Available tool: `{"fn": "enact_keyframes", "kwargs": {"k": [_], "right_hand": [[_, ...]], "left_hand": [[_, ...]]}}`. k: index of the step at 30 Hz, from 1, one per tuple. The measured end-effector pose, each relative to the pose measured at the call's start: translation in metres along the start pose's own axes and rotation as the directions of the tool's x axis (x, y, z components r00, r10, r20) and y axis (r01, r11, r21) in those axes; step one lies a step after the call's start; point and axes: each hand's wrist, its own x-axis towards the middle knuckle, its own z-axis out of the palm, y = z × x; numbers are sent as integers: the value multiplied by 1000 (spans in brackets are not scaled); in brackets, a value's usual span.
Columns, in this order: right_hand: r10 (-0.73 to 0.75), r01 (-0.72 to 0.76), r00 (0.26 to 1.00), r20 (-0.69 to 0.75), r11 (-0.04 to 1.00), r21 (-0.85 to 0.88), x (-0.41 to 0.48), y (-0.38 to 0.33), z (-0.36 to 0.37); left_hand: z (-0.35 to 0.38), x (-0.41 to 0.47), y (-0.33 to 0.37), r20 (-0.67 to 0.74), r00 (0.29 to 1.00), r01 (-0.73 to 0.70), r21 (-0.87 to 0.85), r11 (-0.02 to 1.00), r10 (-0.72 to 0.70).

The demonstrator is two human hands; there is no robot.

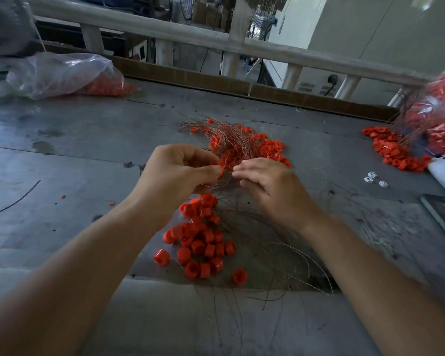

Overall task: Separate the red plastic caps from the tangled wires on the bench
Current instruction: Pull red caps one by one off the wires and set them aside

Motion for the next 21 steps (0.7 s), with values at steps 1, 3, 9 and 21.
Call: {"fn": "enact_keyframes", "kwargs": {"k": [1, 3, 9, 21], "right_hand": [[-17, 18, 997, -72, 1000, 13, 0, -1, -2], [-26, 41, 980, -197, 997, 71, -1, -1, -5], [140, 7, 892, -429, 946, 324, -1, -4, -19], [121, 74, 963, -241, 740, 668, -7, -35, -32]], "left_hand": [[0, 0, 0, 1, 1000, -6, 5, 1000, 6], [1, 0, -1, 11, 1000, -25, 22, 999, 25], [4, -4, -1, 72, 981, -189, 185, 964, 179], [10, -15, 2, 396, 846, -390, 2, 921, 358]]}}
